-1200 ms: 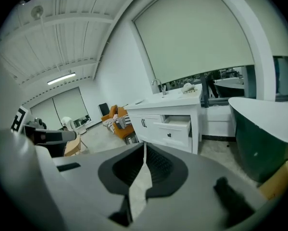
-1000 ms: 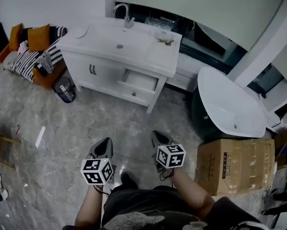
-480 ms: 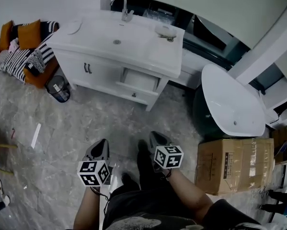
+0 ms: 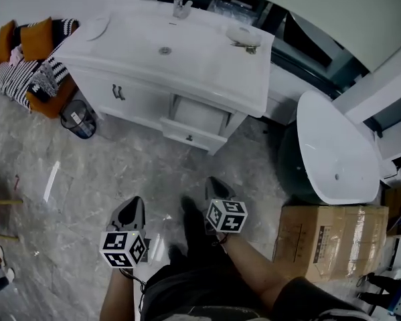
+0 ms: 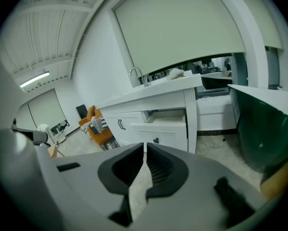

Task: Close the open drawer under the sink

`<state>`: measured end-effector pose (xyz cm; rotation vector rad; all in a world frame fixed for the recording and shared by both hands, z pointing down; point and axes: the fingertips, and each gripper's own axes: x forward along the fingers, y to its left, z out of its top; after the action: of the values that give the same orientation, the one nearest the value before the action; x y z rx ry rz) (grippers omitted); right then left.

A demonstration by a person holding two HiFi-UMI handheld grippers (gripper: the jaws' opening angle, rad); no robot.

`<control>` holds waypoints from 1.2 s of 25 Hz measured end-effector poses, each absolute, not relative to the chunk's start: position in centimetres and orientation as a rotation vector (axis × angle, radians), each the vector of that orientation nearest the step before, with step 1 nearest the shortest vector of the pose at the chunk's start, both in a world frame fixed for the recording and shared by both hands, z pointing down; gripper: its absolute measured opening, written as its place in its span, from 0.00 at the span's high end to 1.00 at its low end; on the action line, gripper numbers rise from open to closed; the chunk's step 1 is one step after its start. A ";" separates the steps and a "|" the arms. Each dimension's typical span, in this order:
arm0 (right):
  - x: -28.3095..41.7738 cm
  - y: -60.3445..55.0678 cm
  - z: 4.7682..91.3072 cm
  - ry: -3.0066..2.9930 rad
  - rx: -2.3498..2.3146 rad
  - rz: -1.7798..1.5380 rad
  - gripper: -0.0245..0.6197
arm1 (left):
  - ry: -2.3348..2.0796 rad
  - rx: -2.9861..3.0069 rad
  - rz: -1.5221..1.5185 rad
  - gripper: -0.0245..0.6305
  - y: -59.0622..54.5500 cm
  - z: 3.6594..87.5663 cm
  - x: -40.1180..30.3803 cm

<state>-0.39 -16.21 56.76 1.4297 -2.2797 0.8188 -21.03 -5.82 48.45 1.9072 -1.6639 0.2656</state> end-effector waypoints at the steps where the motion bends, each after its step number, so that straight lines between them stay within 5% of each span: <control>1: -0.3 -17.1 57.4 -2.269 1.442 0.811 0.91 | -1.666 1.900 0.275 0.94 -6.6 48.9 -21.0; 13: -4.0 -27.1 67.1 -2.167 1.410 0.796 0.90 | -1.627 1.812 0.330 0.94 -16.7 57.1 -21.1; 17: -5.7 -29.5 70.7 -2.153 1.399 0.823 0.74 | -1.618 1.773 0.328 0.94 -18.5 60.2 -21.5; 30: -8.9 -35.4 77.3 -2.067 1.422 0.804 0.73 | -1.612 1.693 0.332 0.94 -22.0 66.5 -21.8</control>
<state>-8.85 -35.37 77.28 1.4223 -2.0668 0.8039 -21.79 -21.99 66.53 1.6928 -1.6117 0.3321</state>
